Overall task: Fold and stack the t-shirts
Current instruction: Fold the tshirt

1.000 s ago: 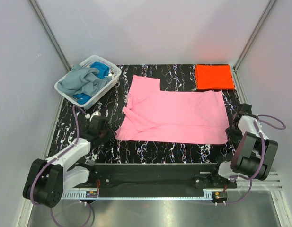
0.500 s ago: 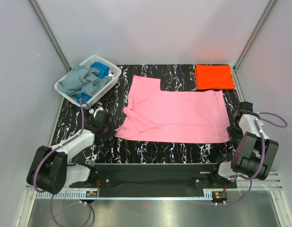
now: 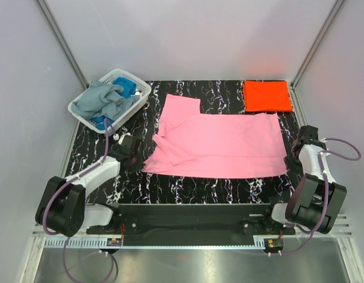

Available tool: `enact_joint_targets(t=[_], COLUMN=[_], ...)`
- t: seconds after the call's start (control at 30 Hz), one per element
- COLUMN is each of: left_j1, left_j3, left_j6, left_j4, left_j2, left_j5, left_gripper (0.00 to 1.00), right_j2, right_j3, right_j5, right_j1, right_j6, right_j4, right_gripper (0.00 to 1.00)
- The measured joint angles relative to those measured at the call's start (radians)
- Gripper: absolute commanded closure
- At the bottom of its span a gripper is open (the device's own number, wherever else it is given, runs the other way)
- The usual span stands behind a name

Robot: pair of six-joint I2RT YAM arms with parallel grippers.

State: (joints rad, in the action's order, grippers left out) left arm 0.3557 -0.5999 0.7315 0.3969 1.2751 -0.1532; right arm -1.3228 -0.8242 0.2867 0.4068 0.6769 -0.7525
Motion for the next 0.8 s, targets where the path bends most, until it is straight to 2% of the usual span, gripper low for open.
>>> enact_joint_targets(t=[0.13, 0.2, 0.3, 0.37, 0.5, 0.63, 0.73, 0.8], left_j1=[0.003, 0.003, 0.001, -0.01, -0.074, -0.122, -0.122, -0.121], left_j3=[0.0, -0.015, -0.076, -0.149, -0.253, -0.336, -0.452, -0.523], left_j6=[0.001, -0.012, -0.05, -0.086, -0.146, -0.192, -0.235, -0.255], left_j4=[0.04, 0.081, 0.127, 0.127, 0.032, -0.017, -0.013, -0.013], left_j2=[-0.006, -0.019, -0.056, -0.066, -0.055, 0.031, 0.145, 0.21], left_j5=[-0.018, -0.029, -0.035, -0.021, 0.125, 0.275, 0.32, 0.339], left_gripper=[0.63, 0.5, 0.42, 0.41, 0.38, 0.37, 0.37, 0.39], right_j2=[0.002, 0.002, 0.011, 0.039, 0.115, 0.151, 0.08, 0.001], right_j3=[0.0, 0.0, -0.001, -0.005, -0.049, -0.117, -0.209, -0.268], right_j5=[-0.027, -0.047, -0.067, -0.074, -0.133, -0.186, -0.273, -0.329], right_j1=[0.0, 0.002, 0.003, 0.003, -0.023, -0.232, -0.378, -0.407], right_j6=[0.001, -0.008, -0.02, -0.035, -0.08, -0.115, -0.144, -0.157], right_j4=[-0.008, -0.016, -0.03, -0.032, -0.014, 0.065, 0.133, 0.17], right_gripper=[0.72, 0.68, 0.65, 0.65, 0.65, 0.58, 0.57, 0.57])
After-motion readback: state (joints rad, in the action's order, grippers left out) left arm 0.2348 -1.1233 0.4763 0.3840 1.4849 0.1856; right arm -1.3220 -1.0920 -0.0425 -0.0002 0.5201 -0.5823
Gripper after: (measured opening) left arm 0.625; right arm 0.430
